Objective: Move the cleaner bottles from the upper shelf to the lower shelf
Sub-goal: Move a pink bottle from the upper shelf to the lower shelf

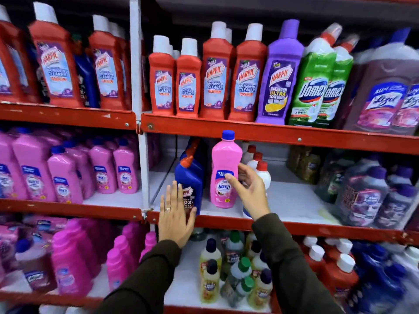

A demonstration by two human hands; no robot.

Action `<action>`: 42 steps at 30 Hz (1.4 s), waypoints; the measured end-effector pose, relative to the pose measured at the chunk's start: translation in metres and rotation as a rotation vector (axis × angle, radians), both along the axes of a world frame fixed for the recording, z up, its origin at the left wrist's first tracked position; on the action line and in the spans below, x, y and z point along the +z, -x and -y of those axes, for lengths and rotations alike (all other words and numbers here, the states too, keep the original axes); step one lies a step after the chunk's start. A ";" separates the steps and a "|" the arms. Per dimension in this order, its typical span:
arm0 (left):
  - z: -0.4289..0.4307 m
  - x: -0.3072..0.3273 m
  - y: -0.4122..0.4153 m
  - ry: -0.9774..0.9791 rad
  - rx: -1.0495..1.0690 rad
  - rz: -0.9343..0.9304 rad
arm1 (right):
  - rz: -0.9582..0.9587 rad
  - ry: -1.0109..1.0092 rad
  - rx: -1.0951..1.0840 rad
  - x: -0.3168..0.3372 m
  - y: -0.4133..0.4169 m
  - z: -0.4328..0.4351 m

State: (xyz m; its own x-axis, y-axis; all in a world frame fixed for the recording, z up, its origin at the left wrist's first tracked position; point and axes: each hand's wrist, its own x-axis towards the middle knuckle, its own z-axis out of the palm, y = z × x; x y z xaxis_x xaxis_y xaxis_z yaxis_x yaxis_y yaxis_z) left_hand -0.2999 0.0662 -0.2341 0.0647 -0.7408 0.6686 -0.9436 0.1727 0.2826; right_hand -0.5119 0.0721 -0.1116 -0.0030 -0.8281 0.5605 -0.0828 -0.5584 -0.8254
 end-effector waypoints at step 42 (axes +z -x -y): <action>0.012 -0.044 -0.023 -0.187 0.010 -0.169 | -0.074 -0.281 -0.011 -0.094 -0.007 0.058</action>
